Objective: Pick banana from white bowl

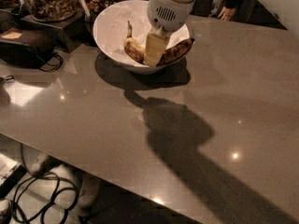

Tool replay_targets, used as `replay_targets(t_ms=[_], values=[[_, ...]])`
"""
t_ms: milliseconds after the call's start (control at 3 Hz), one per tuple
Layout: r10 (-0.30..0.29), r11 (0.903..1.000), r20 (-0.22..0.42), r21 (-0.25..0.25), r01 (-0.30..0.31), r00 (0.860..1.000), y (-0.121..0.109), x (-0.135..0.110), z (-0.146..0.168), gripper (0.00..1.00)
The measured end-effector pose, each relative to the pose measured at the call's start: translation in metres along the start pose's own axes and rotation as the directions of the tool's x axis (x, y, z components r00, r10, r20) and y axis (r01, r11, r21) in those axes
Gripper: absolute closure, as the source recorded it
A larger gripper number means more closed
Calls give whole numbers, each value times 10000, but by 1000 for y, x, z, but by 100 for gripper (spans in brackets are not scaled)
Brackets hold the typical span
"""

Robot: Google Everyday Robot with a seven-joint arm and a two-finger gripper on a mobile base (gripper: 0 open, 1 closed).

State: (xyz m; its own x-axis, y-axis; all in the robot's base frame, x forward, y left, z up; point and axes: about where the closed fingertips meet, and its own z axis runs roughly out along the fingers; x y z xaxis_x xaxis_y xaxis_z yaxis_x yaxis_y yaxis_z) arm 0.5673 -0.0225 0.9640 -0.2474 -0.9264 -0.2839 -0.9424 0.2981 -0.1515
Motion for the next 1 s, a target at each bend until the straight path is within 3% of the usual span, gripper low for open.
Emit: replay_targets(t_ms=[667,1000], values=[[-926,9924,166,-794,936,9956,59,18,-10,100],[-949,9920,187,-814,962,9953,60,18,-9,100]])
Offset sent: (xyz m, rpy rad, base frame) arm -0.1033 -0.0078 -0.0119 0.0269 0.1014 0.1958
